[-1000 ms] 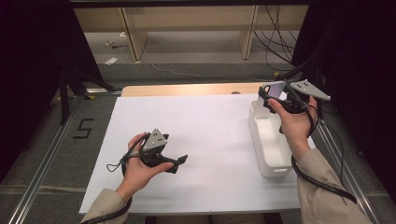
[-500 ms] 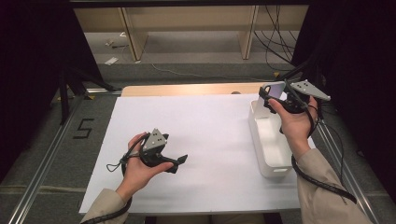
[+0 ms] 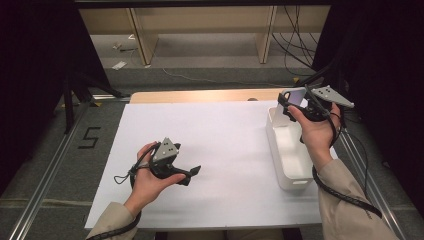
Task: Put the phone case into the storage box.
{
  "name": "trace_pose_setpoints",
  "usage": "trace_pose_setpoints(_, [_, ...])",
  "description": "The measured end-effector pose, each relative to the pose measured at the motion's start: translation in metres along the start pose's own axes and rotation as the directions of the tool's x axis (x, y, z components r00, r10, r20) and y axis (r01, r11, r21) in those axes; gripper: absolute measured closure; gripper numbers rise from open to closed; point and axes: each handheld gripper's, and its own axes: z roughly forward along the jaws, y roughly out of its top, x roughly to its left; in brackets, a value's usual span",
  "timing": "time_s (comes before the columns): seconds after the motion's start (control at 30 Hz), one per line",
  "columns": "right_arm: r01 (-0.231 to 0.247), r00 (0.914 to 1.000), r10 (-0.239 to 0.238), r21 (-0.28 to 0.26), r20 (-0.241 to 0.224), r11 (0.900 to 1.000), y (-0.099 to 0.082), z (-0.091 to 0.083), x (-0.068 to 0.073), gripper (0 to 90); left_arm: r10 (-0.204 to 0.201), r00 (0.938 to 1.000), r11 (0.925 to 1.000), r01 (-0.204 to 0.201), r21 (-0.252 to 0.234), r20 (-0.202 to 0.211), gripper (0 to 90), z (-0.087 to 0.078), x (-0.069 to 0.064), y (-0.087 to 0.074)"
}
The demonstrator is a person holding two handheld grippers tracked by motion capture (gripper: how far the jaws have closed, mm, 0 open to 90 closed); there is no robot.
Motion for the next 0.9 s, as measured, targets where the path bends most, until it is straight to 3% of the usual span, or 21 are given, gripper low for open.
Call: trace_pose_setpoints(0.9, [-0.006,0.9999,0.006,0.012,0.013,0.9999,-0.0023,0.0009,-0.0039,18.3,0.002,1.0,1.0,-0.002,-0.003,-0.001,0.0,-0.0003,0.0004,0.0002])
